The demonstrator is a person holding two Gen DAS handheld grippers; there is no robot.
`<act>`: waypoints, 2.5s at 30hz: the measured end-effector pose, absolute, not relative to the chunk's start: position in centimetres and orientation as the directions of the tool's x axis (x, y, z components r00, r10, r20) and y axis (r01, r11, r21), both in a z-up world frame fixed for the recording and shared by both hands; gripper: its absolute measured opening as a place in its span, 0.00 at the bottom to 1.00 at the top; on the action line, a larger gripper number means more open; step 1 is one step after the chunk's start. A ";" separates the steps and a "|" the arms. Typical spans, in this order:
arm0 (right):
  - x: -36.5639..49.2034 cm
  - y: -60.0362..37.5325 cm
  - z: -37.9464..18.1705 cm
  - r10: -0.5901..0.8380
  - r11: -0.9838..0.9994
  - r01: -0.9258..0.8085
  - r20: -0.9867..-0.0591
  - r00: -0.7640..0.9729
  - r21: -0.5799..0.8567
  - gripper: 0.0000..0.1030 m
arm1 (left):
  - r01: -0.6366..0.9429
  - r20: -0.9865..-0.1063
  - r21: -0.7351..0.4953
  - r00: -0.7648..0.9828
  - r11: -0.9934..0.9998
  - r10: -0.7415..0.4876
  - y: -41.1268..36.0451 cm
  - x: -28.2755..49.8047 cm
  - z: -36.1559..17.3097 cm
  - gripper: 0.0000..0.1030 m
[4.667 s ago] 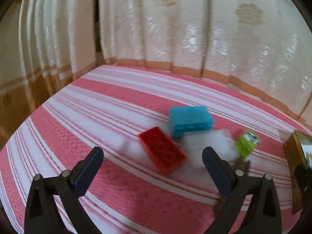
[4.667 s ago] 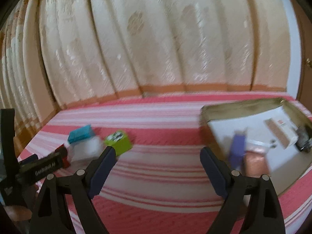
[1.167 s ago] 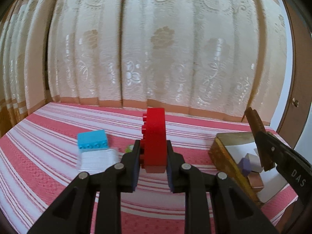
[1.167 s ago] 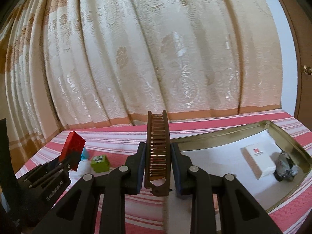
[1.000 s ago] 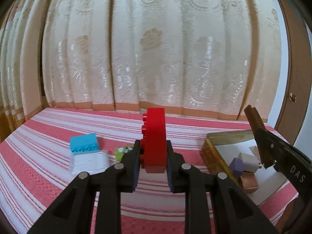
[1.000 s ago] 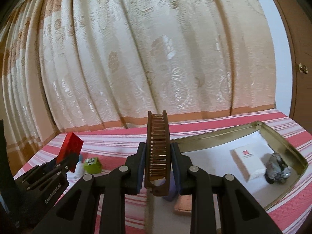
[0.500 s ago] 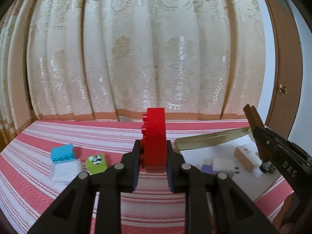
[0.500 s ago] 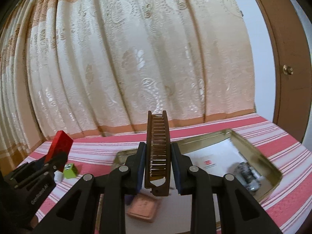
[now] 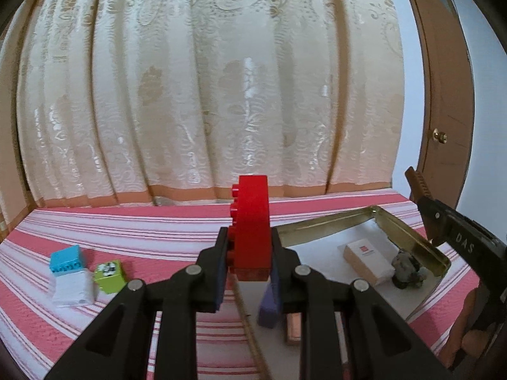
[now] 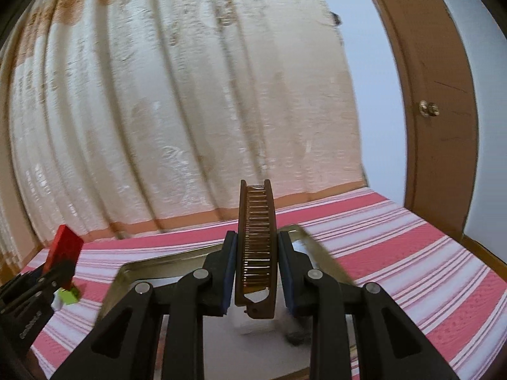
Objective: Organize rigid objects
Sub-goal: 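Carry the red brick into the gold tin with left while right carries the comb there, then open both grippers and withdraw them from the tin toward the remaining items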
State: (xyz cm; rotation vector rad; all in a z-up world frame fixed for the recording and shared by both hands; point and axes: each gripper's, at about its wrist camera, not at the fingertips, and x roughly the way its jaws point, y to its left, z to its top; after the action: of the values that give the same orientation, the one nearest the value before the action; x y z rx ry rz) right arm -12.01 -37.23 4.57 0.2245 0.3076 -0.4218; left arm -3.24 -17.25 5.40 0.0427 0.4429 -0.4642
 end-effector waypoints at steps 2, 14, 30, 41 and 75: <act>-12.3 -38.3 4.6 -0.386 0.879 0.453 -0.337 0.859 0.147 0.27 | 0.454 -0.429 -0.071 0.790 0.888 -0.438 -18.0 -3.2 5.3 0.21; -11.6 -41.6 3.7 -0.424 0.876 0.480 -0.382 0.821 0.058 0.27 | 0.524 -0.497 -0.075 0.718 0.848 -0.487 -24.4 -3.5 3.7 0.21; -8.9 -40.5 2.1 -0.374 0.911 0.412 -0.482 0.792 -0.030 0.27 | 0.505 -0.611 -0.024 0.676 0.863 -0.412 -28.9 -3.3 0.5 0.21; -8.1 -39.9 1.1 -0.351 0.923 0.382 -0.517 0.781 -0.050 0.27 | 0.499 -0.633 -0.030 0.661 0.866 -0.403 -28.8 -2.9 0.2 0.21; -14.1 -40.0 3.4 -0.543 0.815 0.570 -0.207 0.814 0.104 0.86 | 0.397 -0.432 -0.026 0.823 0.918 -0.368 -23.1 -5.5 2.4 0.99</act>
State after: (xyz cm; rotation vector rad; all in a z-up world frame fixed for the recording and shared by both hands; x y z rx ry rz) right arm -14.06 -39.95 3.43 0.1648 0.1712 -0.5963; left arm -5.47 -23.13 2.44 0.0659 0.4463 -0.4068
